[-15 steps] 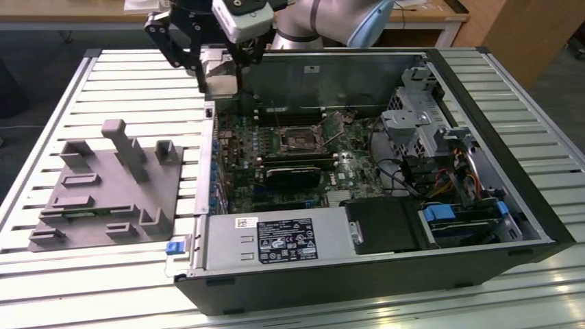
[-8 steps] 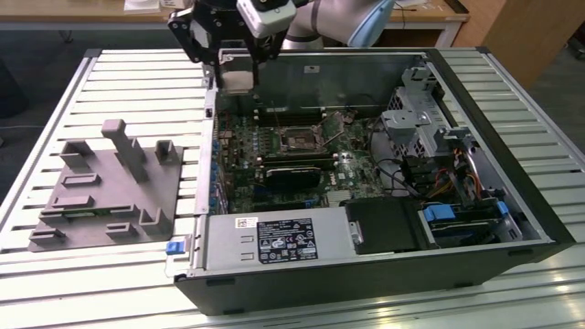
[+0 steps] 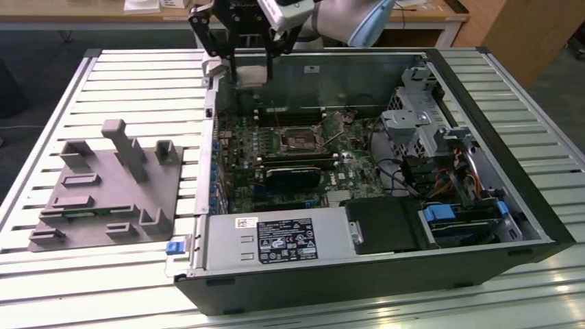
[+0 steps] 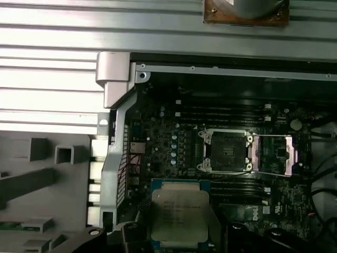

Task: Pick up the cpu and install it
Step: 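Pick up the cpu and move it towards the insertion slot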

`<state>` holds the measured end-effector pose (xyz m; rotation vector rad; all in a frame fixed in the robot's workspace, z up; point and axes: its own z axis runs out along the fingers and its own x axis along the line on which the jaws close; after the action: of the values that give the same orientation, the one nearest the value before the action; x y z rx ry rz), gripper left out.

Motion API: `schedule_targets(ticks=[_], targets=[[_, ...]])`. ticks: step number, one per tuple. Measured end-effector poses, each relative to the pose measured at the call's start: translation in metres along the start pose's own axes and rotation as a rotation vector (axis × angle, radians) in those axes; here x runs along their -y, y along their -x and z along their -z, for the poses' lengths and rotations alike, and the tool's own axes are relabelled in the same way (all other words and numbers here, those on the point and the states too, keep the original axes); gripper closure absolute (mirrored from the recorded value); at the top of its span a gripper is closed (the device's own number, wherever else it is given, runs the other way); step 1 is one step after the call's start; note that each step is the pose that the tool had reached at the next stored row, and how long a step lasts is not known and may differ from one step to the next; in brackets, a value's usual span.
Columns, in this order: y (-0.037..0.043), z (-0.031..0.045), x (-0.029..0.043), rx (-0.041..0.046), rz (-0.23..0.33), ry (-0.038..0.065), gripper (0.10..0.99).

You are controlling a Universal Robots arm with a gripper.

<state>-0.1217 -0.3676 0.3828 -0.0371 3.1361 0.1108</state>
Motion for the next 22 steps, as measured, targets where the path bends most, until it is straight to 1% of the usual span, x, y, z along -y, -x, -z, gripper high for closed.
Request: schedule_targets(ticks=[3, 5, 12, 19, 22], targets=[[0.0068, -0.0011, -0.0047, 0.0002, 0.000, 0.001, 0.561], [0.0108, -0.0018, -0.0063, 0.0002, 0.000, 0.000, 0.561], [0.0169, -0.0035, -0.0081, 0.0020, -0.026, 0.001, 0.561], [0.0232, -0.0061, -0.0168, 0.0023, -0.030, 0.001, 0.561], [0.0275, -0.0068, -0.0193, 0.0025, -0.032, 0.001, 0.561]])
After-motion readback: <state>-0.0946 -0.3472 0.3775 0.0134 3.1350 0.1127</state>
